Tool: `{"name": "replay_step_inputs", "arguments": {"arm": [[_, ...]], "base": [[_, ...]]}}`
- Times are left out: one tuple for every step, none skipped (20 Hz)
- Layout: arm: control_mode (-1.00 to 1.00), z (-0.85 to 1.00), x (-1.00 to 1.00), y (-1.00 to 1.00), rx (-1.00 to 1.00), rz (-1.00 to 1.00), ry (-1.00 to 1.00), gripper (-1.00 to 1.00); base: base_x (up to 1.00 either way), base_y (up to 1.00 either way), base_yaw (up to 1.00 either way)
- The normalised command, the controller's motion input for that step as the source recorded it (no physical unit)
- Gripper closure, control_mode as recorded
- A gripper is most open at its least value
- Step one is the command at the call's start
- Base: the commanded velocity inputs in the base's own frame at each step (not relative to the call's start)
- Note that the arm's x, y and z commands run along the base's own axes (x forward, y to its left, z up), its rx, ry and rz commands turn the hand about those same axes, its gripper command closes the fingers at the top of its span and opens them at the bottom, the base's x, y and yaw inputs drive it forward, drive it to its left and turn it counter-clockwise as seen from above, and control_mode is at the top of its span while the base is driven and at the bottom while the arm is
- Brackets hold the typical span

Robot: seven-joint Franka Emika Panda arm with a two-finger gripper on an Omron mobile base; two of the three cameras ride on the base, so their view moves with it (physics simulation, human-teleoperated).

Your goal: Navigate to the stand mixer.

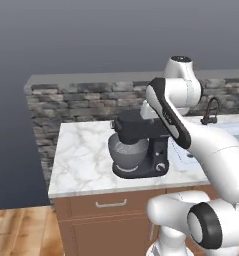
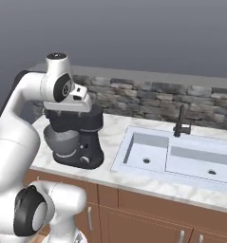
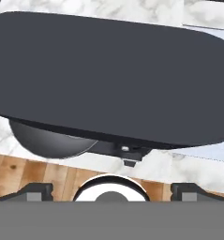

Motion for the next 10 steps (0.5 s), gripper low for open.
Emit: {"name": "replay_step_inputs", "arguments": {"arm": [[1.00,0.00,0.00,0.00,0.00,0.00,0.00,-1.00],[1.00,0.00,0.00,0.00,0.00,0.00,0.00,-1.00],[1.00,0.00,0.00,0.00,0.00,0.00,0.00,-1.00],[1.00,0.00,0.00,0.00,0.00,0.00,0.00,-1.00],[1.00,0.00,0.00,0.00,0.00,0.00,0.00,-1.00],[1.00,0.00,0.00,0.00,0.00,0.00,0.00,-1.00],[1.00,0.00,0.00,0.00,0.00,0.00,0.00,-1.00],[1.00,0.00,0.00,0.00,0.00,0.00,0.00,-1.00],[1.00,0.00,0.00,0.00,0.00,0.00,0.00,-1.00],[1.00,0.00,0.00,0.00,0.00,0.00,0.00,-1.00]], "base": [[0.18,0.00,-0.03],[0.12,0.00,-0.02],[0.03,0.00,0.00],[0.00,0.00,0.00],[0.00,0.00,0.00],[0.00,0.00,0.00],[0.00,0.00,0.00],[0.00,0.00,0.00],[0.00,0.00,0.00],[0.00,0.00,0.00]]}}
